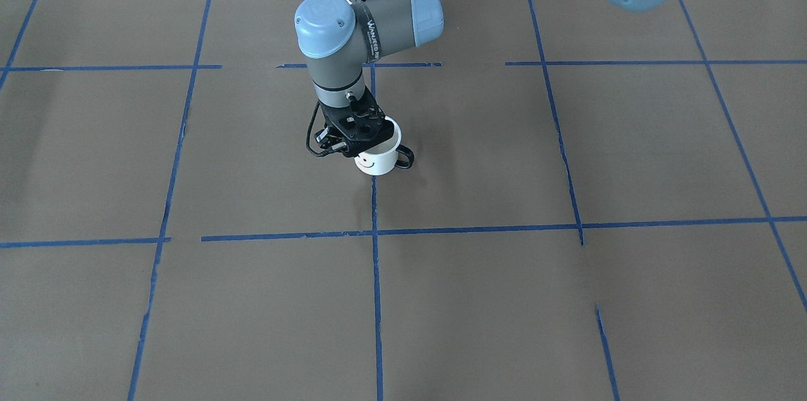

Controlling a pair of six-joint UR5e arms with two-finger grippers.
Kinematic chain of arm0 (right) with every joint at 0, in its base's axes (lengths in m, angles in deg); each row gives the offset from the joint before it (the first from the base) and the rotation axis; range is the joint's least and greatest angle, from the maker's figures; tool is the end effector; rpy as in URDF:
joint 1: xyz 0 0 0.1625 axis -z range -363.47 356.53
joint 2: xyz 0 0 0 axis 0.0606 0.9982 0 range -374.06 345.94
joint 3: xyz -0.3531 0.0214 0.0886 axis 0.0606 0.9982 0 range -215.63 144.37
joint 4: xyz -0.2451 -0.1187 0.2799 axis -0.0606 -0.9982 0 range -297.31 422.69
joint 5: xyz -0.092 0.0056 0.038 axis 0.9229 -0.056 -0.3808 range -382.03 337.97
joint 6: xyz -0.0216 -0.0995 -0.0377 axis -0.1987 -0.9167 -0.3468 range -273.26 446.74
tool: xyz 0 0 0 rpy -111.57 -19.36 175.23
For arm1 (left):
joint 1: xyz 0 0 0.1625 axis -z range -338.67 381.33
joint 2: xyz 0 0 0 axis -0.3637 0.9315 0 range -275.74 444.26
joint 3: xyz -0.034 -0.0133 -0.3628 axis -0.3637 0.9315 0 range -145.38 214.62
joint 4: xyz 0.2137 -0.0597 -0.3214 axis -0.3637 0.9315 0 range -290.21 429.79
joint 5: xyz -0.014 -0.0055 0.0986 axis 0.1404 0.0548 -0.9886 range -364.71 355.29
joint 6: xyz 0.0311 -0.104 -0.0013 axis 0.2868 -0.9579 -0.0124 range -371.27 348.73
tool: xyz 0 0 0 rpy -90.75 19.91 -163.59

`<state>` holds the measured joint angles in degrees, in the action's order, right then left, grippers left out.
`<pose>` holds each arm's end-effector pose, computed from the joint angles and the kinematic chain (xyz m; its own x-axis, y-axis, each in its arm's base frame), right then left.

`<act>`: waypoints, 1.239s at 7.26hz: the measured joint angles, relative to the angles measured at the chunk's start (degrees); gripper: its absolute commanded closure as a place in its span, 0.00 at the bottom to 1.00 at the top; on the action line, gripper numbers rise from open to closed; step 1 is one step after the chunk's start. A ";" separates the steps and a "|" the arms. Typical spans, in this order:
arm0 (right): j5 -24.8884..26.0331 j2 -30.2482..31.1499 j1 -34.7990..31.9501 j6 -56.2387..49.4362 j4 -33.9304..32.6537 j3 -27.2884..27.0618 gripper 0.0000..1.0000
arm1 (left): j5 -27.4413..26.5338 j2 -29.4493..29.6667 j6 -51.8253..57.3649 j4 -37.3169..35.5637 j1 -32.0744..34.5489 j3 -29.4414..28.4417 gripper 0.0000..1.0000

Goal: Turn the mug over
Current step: 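Rotate the left wrist to turn the mug upright and lower it, then open the left gripper and withdraw the left arm away from the mug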

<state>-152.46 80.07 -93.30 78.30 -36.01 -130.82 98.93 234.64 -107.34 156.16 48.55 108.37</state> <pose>0.0617 -0.4287 0.6147 0.7528 -0.0624 0.6553 0.1148 0.9927 -0.0373 0.5953 -0.4274 0.1025 0.6398 -0.4446 -0.6269 0.3781 0.8922 -0.2469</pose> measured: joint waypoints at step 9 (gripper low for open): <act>0.00 0.00 0.00 0.00 0.00 0.00 0.00 | -0.20 -8.30 9.06 -3.76 1.72 18.60 0.01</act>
<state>-152.46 80.07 -93.30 78.30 -36.01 -130.82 98.73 226.34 -98.27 152.41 50.28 126.97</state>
